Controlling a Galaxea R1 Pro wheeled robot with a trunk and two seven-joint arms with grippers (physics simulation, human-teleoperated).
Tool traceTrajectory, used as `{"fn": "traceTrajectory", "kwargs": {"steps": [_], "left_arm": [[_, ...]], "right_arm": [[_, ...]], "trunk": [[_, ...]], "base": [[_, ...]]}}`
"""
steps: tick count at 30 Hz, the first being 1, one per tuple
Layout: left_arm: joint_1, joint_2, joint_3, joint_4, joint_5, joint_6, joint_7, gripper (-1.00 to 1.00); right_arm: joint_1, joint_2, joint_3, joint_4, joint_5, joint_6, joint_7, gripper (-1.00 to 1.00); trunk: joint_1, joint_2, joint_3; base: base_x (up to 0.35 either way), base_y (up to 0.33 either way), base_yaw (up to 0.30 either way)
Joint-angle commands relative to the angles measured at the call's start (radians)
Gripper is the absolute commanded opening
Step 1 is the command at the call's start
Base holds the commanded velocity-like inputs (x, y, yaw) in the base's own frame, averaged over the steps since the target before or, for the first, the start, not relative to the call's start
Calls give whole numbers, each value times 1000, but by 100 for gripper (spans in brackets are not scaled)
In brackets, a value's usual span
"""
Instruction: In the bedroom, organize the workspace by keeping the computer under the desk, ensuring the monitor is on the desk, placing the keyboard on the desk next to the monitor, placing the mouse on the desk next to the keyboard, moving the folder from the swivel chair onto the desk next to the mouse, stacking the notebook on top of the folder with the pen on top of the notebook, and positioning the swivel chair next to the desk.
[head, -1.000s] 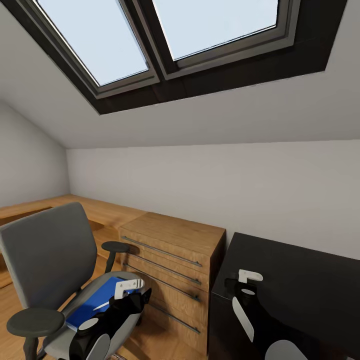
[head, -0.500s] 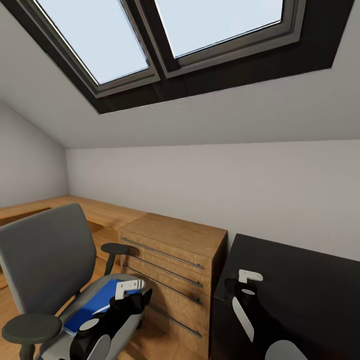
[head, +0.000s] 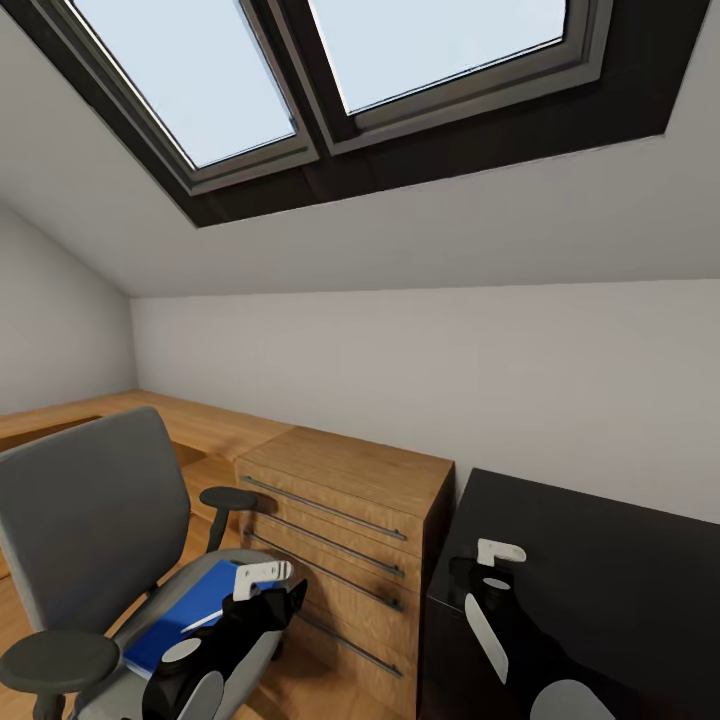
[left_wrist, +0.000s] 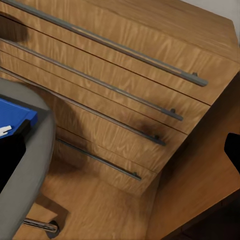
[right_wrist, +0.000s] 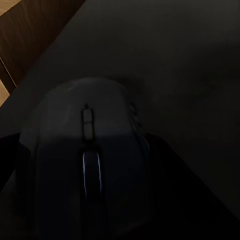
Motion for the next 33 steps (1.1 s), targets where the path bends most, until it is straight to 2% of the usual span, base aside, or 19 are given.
{"fn": "traceTrajectory", "kwargs": {"steps": [1,8,22,23,33], "left_arm": [[-1,1,-2,-1,11,2,10,100],[-1,1,-3,-1,11,0,10,100],[-1,2,-8,-3,9,1,10,100],[-1,2,-8,-3,9,1,10,100],[-1,2,-8,-3,9,2,10,100]], "right_arm": [[-1,-1,5,-2,-13,3,-9,-100],[-1,-1,5,-2,-12,3,-9,-100],[0,0,5,-2,-11,3,-9,-100],[-1,-1,5,-2,-11,3,-10,100],[0,-1,5,-3,-11,2,-9,100]], "trunk": [[0,-1,-1],[0,-1,-1],[0,-1,-1],[0,-1,-1],[0,-1,-1]], "base": [[0,0,0],[143,0,0],[11,0,0],[0,0,0],[0,0,0]]}}
